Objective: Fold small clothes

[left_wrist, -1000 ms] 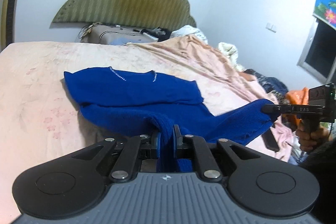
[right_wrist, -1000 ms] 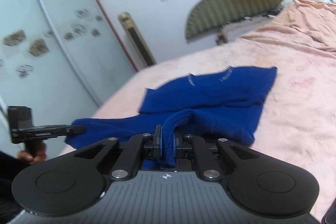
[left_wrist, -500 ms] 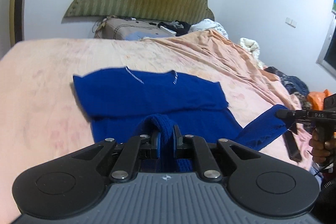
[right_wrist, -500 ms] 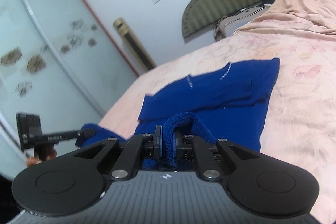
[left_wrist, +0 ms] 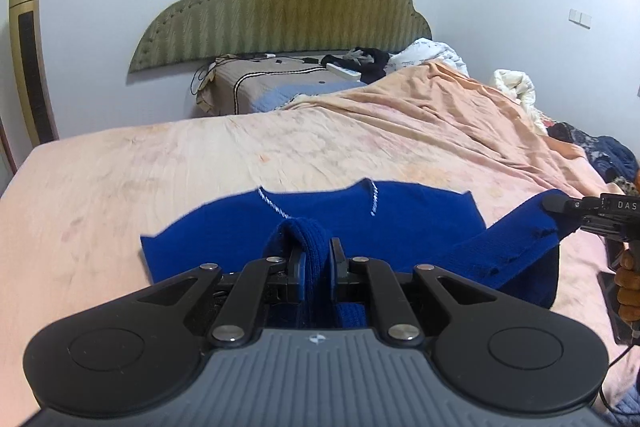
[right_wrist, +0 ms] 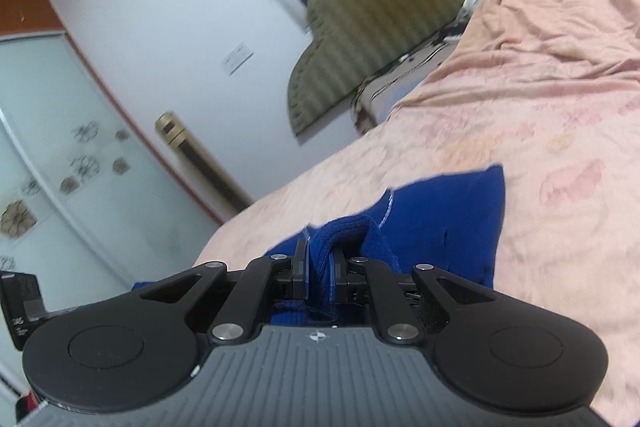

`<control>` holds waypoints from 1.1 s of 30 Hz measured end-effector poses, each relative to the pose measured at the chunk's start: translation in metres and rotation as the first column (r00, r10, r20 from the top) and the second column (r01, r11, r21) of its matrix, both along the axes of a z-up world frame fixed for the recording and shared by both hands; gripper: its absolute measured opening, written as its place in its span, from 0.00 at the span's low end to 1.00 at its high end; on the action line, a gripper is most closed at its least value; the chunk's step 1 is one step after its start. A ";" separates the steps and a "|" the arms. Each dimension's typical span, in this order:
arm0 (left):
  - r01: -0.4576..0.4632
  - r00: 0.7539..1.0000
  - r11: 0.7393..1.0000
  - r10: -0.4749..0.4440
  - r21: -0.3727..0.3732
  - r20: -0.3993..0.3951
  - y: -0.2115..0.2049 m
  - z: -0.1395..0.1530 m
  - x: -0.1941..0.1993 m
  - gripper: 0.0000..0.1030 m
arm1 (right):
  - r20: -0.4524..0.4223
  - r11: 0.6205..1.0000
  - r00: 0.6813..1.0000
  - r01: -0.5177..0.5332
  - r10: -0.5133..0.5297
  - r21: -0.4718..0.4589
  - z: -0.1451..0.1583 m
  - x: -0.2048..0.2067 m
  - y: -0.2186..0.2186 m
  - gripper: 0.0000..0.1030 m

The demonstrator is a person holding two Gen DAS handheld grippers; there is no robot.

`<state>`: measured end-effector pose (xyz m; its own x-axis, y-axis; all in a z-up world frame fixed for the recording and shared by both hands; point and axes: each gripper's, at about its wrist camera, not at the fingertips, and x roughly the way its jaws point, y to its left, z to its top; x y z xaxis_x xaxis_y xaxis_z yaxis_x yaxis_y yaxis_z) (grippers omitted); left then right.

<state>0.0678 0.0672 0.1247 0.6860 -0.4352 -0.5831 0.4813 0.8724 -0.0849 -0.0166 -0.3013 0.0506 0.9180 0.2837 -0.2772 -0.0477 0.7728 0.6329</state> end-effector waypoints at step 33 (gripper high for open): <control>-0.145 0.964 0.975 0.178 0.169 -0.198 -0.048 -0.099 0.167 0.11 | -0.245 0.987 0.958 0.160 -0.147 0.035 -0.086 0.156 -0.023 0.13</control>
<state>0.2347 0.0197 0.0258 0.5947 -0.2241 -0.7720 0.3183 0.9475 -0.0299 0.1394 -0.3239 -0.0349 0.8594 0.1654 -0.4838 0.2277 0.7234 0.6518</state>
